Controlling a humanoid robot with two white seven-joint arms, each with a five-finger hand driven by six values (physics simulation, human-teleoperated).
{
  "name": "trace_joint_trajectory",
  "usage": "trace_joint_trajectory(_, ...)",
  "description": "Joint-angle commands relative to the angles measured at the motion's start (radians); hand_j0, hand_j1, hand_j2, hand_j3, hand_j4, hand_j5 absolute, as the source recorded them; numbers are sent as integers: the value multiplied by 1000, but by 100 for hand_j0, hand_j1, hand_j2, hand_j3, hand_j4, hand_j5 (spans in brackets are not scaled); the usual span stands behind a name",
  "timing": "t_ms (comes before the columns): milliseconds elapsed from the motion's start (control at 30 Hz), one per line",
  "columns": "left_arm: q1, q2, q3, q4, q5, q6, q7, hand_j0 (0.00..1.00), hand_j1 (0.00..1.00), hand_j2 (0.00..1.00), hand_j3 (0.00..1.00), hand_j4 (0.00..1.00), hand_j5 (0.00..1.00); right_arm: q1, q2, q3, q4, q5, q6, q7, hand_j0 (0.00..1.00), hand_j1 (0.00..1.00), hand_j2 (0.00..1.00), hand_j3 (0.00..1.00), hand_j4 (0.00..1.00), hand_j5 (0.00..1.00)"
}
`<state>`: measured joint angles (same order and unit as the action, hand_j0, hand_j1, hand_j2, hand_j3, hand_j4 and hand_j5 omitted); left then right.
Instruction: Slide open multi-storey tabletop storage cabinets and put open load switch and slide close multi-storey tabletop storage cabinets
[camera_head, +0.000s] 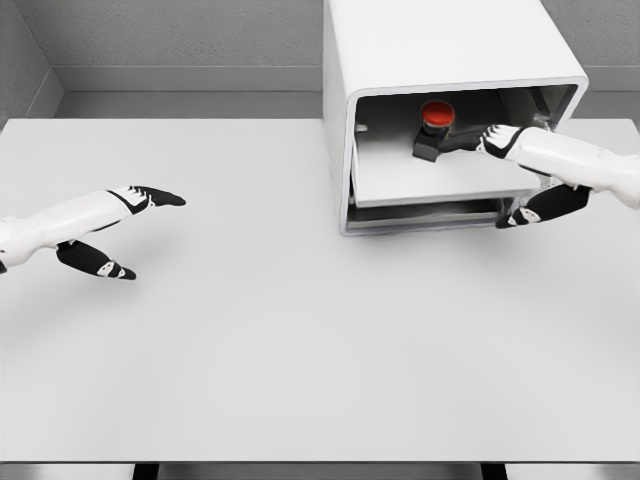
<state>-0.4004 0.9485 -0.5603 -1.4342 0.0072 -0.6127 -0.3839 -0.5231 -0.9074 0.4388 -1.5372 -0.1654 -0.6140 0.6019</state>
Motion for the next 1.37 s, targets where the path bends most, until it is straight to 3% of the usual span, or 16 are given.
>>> trace_joint_trajectory(0, -2, 1, 0, 0, 8, 2, 0, 100, 100, 100, 100, 100, 100, 2, -34, -2, -34, -28, 3, -11, 100, 100, 100, 100, 100, 100)
trace_joint_trajectory(133, 0, 1, 0, 0, 8, 2, 0, 100, 100, 100, 100, 100, 100, 12, -41, -2, -32, -34, 3, -11, 100, 100, 100, 100, 100, 100)
trace_joint_trajectory(233, 0, 1, 0, 0, 7, 2, 0, 100, 100, 100, 100, 100, 100, 55, -94, 1, -72, -39, 3, -36, 100, 100, 100, 100, 100, 100)
trace_joint_trajectory(667, 12, 1, 0, 0, 5, 2, -1, 100, 100, 100, 100, 100, 100, 54, -84, 1, -44, -42, 3, -34, 100, 100, 100, 100, 100, 100)
trace_joint_trajectory(867, 12, 3, -1, 0, 5, 2, -1, 100, 100, 100, 100, 100, 100, 78, -100, 9, -113, -34, 3, -34, 100, 100, 100, 100, 100, 100)
trace_joint_trajectory(967, 12, 3, -1, 0, 5, 2, -1, 100, 100, 100, 100, 100, 100, 120, -163, 15, -121, -34, 3, -36, 100, 100, 100, 100, 100, 100)
trace_joint_trajectory(1167, 12, 1, -1, 0, 4, 2, -1, 100, 100, 100, 100, 100, 100, 121, -123, 18, -78, -16, 3, -28, 100, 100, 100, 100, 100, 100)
trace_joint_trajectory(1333, 12, 3, -1, 0, 4, 2, -1, 100, 100, 100, 100, 100, 100, 123, -136, 28, -104, -8, 3, -36, 100, 100, 100, 100, 100, 100)
